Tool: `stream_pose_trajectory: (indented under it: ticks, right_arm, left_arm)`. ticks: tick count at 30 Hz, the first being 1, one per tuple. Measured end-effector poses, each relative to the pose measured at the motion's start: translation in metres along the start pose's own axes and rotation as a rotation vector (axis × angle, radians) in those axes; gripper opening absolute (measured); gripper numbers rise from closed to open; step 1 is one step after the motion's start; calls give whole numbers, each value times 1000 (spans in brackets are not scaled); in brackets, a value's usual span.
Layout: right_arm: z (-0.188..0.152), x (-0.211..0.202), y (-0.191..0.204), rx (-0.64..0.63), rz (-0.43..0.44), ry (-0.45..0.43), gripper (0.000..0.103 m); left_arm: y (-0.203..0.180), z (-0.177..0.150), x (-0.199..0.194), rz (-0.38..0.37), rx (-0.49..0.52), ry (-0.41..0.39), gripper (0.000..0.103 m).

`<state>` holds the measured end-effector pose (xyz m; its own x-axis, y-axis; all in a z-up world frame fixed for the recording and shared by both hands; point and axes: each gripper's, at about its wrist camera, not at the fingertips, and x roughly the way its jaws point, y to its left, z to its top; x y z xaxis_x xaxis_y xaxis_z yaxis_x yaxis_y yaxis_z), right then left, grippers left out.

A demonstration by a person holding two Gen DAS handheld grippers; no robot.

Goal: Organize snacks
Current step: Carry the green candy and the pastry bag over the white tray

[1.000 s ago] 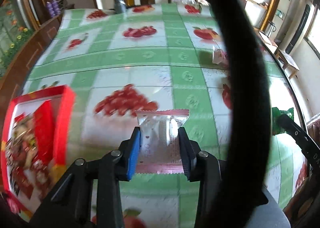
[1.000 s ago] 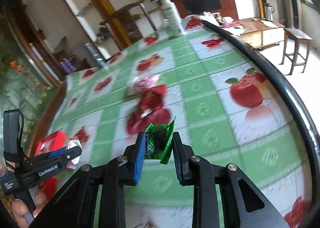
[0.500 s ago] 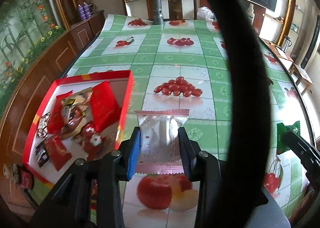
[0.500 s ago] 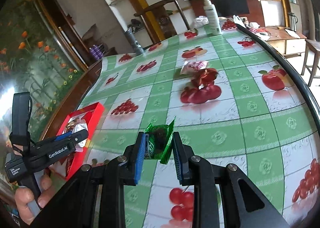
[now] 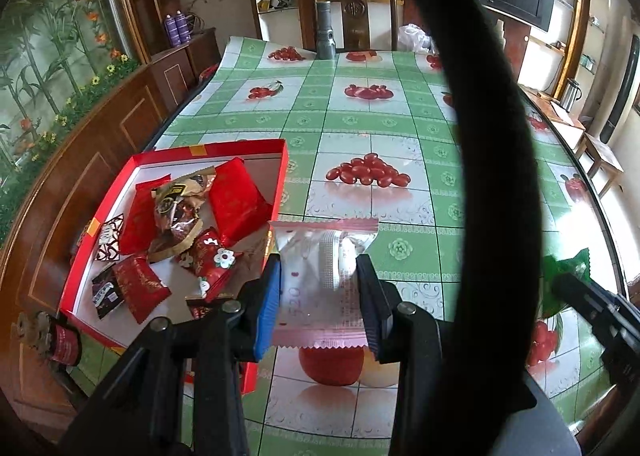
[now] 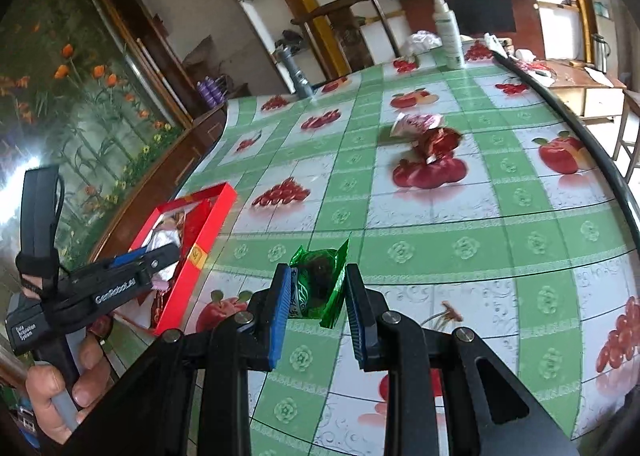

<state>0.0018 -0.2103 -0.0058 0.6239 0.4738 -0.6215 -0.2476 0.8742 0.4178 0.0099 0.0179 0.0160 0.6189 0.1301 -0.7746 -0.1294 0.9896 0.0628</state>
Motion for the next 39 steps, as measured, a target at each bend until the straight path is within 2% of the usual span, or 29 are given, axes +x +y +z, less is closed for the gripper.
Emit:
stream_pose_trajectory:
  ticks: [4,11,20,24,30,39]
  right_arm:
    - [0,-7,-7,19,-16,-18,26]
    - [-6,-2,5,-7,13,0,26]
    - [-8,-8,-7,18,-21,-9,26]
    - [-11,-5,1,4,-11,2,26]
    - [-14,4,12,-18,5,26,26]
    - [-18,12,21,-30,12,51,26]
  left_arm:
    - [5,-1,-8,15,-4,-25,38]
    - [12,-4,-18,42,-7,-56,38]
    - [23,-8,-21,51,-27,-63,38]
    - [27,-10,-23,54,-33,-68,38]
    - [35,-13,-20,60,-43,-63,38]
    - [59,-22,-5,58,-86,-15,38]
